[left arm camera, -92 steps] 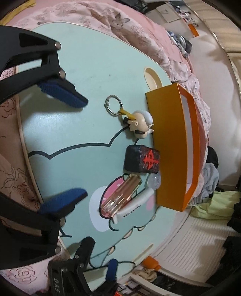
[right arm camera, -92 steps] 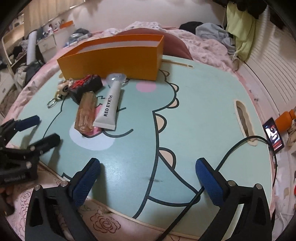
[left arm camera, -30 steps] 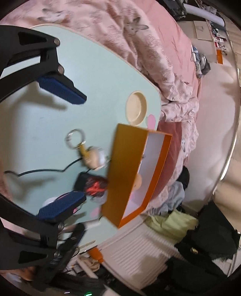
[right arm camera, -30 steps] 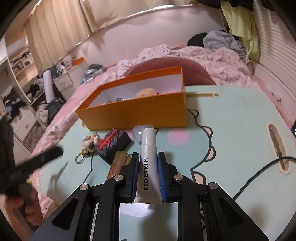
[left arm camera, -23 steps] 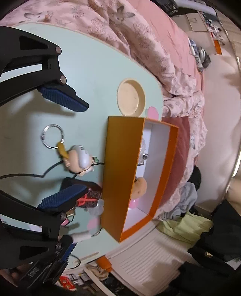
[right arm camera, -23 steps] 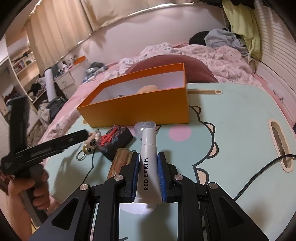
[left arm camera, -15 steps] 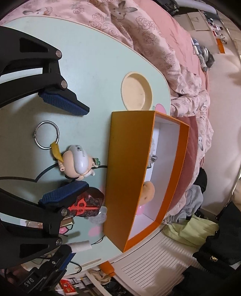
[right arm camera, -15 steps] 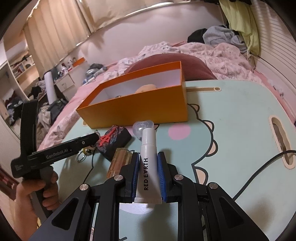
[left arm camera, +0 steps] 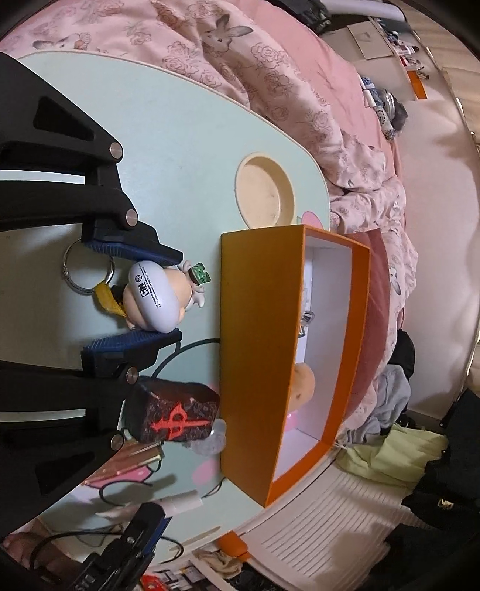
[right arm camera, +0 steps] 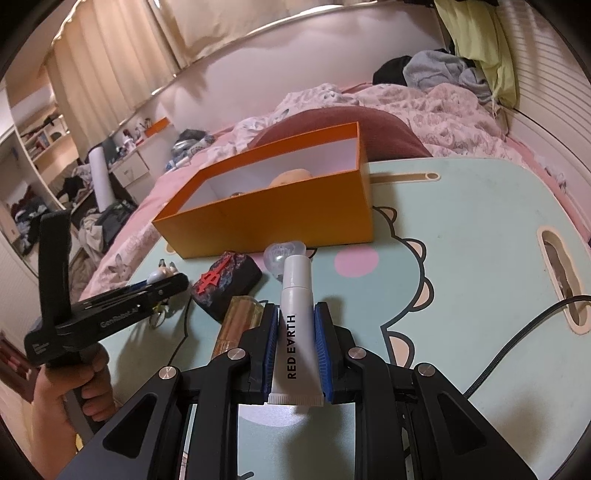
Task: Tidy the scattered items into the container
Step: 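Carry the tube into the orange box with the right gripper while the left drops the figurine in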
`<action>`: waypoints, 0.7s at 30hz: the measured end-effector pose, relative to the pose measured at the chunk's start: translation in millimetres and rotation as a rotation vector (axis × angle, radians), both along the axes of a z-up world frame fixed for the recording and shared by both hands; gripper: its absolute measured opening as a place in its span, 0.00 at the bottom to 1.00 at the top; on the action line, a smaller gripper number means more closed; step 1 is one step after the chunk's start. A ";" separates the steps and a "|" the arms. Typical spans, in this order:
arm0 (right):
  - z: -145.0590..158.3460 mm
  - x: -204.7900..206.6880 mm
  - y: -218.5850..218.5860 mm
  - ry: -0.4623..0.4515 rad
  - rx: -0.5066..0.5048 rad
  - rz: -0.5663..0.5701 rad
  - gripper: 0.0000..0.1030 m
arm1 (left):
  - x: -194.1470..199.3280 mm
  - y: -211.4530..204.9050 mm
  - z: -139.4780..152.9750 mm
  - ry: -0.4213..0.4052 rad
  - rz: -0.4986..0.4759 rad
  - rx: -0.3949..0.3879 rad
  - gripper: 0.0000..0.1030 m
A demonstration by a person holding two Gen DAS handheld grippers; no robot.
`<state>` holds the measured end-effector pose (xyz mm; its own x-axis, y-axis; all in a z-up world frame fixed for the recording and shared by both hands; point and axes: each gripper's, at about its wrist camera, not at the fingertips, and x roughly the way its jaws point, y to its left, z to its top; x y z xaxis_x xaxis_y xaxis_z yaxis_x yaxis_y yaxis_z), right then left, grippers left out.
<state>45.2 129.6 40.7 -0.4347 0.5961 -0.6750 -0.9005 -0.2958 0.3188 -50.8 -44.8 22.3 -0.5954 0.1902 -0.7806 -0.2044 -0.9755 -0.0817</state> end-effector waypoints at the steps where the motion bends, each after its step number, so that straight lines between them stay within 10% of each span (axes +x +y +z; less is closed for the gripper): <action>1: 0.0 0.3 0.1 0.000 0.000 0.000 0.19 | 1.6 1.2 2.1 0.007 -0.002 -0.005 0.35; 21: 41.6 4.7 20.2 0.048 0.064 0.012 0.19 | -87.2 24.8 109.6 0.162 -0.015 0.001 0.35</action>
